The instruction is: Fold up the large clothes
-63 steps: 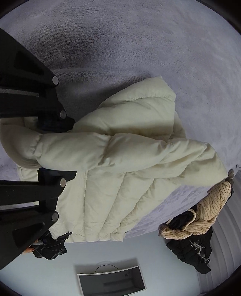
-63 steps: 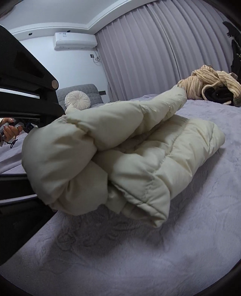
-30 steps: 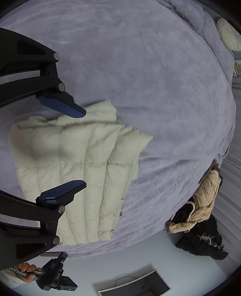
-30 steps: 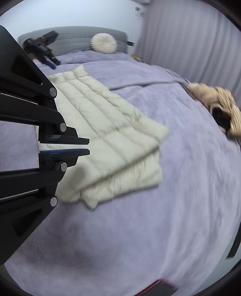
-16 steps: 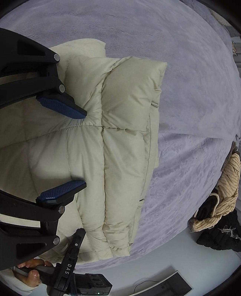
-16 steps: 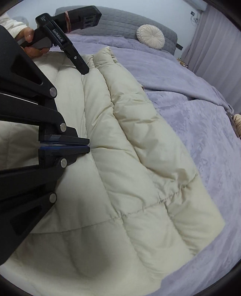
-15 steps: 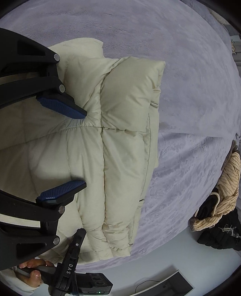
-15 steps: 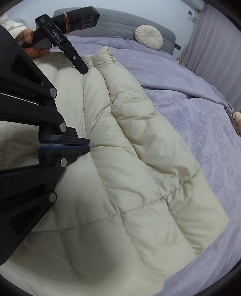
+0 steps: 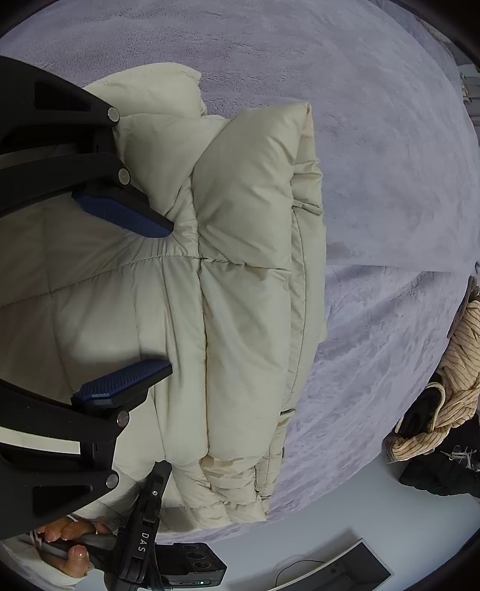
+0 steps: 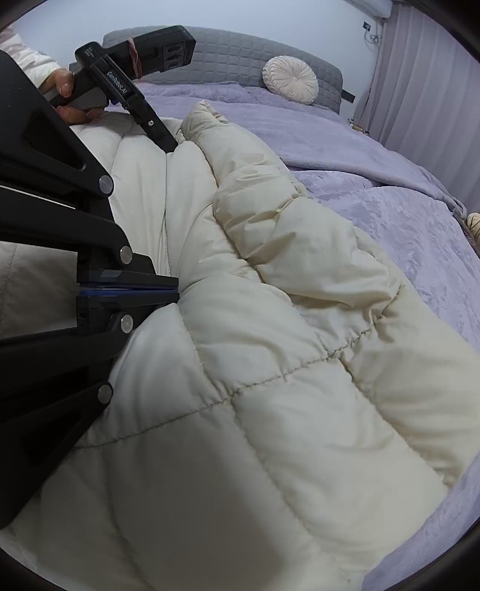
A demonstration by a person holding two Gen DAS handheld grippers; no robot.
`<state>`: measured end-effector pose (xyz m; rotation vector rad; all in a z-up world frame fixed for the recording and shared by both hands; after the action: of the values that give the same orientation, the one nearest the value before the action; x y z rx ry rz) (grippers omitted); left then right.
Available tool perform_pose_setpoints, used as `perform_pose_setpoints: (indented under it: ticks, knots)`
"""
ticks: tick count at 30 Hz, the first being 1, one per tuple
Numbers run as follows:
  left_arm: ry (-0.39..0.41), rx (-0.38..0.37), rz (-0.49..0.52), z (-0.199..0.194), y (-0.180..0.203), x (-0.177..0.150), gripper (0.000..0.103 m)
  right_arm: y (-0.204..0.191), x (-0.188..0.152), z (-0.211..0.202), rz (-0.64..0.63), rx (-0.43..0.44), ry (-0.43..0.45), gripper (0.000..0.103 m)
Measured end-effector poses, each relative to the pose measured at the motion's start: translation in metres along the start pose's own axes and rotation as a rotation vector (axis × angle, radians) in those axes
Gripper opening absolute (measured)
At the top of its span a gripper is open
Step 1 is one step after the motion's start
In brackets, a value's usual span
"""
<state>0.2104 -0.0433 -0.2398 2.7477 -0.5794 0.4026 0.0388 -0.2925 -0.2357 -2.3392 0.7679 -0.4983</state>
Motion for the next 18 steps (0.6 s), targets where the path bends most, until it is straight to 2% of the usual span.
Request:
perform_pose_setpoints:
  ticks: [4, 8, 9, 10, 11, 13, 16, 18]
  knots:
    - [-0.008, 0.023, -0.035, -0.026, -0.004, 0.001, 0.070, -0.015, -0.003, -0.015, 0.014, -0.040, -0.012, 0.004]
    - [0.061, 0.050, -0.058, -0.071, -0.023, -0.002, 0.070, -0.039, -0.016, -0.034, -0.039, -0.083, -0.011, 0.004]
    - [0.067, 0.059, -0.074, -0.079, -0.031, -0.005, 0.074, -0.046, -0.020, -0.039, -0.049, -0.073, -0.010, 0.004]
    - [0.064, 0.073, -0.096, -0.085, -0.040, -0.007, 0.082, -0.053, -0.025, -0.041, -0.063, -0.062, -0.010, 0.004]
    - [0.066, 0.092, -0.124, -0.090, -0.051, -0.010, 0.101, -0.061, -0.029, -0.042, -0.078, -0.056, -0.012, 0.004]
    - [0.091, 0.111, -0.161, -0.100, -0.070, -0.016, 0.103, -0.075, -0.038, -0.038, -0.106, -0.046, -0.017, 0.004]
    - [0.088, 0.142, -0.206, -0.103, -0.093, -0.025, 0.103, -0.090, -0.047, -0.027, -0.155, -0.049, -0.036, 0.004]
    - [0.067, 0.124, -0.241, -0.100, -0.107, -0.031, 0.103, -0.096, -0.050, -0.017, -0.165, -0.064, -0.050, 0.004]
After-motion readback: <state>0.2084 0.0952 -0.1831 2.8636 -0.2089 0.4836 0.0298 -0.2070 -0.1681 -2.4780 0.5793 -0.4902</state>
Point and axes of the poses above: each gripper's, at about its wrist camera, not at the fingertips, and z roughly the way its jaws point, y to its right, x to its top, the point moved 4 cm from there along z, roughly the way its jaws point, and after that the axes turned 7 degrees about x, right-handed, at the moved point
